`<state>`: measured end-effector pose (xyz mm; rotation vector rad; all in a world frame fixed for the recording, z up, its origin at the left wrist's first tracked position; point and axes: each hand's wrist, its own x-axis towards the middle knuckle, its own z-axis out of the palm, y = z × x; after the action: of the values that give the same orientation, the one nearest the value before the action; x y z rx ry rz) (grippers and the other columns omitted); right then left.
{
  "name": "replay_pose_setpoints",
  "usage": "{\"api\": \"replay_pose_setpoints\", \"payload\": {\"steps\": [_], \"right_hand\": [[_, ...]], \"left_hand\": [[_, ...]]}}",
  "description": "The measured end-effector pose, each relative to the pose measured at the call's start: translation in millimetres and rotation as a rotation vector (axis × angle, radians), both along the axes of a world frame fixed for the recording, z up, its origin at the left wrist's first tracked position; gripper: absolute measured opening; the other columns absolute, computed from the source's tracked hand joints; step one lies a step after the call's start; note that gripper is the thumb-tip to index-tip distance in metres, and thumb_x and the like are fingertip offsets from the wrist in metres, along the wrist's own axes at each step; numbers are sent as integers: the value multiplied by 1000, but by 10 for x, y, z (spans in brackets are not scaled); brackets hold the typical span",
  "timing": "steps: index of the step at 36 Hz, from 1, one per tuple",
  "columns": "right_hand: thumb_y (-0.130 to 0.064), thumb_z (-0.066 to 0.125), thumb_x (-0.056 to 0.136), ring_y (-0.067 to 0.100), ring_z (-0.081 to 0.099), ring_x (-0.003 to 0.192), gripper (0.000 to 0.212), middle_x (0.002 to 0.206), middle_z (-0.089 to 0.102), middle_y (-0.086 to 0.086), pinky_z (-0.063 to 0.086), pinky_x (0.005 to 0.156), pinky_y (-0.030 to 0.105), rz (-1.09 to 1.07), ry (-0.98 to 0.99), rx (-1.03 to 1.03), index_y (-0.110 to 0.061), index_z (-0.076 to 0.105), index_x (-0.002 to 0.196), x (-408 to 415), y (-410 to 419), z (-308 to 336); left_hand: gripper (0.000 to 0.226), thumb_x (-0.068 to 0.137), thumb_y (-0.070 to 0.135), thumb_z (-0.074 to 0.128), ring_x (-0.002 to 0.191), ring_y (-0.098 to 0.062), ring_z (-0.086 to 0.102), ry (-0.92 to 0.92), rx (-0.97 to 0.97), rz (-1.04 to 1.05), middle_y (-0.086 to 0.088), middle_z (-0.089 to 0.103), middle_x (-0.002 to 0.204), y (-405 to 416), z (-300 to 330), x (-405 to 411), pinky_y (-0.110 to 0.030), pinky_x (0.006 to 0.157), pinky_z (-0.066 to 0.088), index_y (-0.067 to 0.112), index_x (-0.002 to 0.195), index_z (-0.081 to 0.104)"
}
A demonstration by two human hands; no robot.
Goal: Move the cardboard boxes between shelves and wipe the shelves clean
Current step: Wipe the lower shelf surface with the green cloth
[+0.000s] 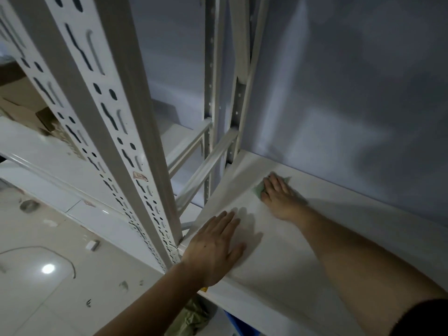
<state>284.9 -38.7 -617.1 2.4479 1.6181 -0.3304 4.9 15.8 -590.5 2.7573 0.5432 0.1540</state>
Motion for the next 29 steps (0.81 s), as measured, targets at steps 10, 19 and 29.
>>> {"api": "replay_pose_setpoints", "payload": {"steps": [10, 19, 29], "right_hand": [[-46, 22, 103, 23, -15, 156, 70, 169, -17, 0, -2, 127, 44, 149, 178, 32, -22, -5, 163, -959, -14, 34], [-25, 45, 106, 25, 1, 158, 67, 171, 7, 5, -3, 127, 35, 217, 233, 93, -13, 12, 163, -834, 60, 46], [-37, 21, 110, 30, -7, 157, 60, 170, -6, 12, 2, 127, 44, -118, 99, 76, -13, 4, 162, 108, 965, -32]], "left_hand": [[63, 103, 59, 38, 145, -11, 40, -60, -7, 11, 4, 42, 158, 36, 80, -203, -33, 123, 17, 21, 154, 42], [68, 104, 61, 36, 152, -6, 22, -50, -54, -46, 5, 29, 165, 99, -1, -107, -36, 127, 19, 23, 161, 30], [72, 105, 66, 22, 155, -5, -2, -34, -9, -21, 11, 0, 168, 220, 21, -70, -27, 124, -10, 26, 164, 13]]}}
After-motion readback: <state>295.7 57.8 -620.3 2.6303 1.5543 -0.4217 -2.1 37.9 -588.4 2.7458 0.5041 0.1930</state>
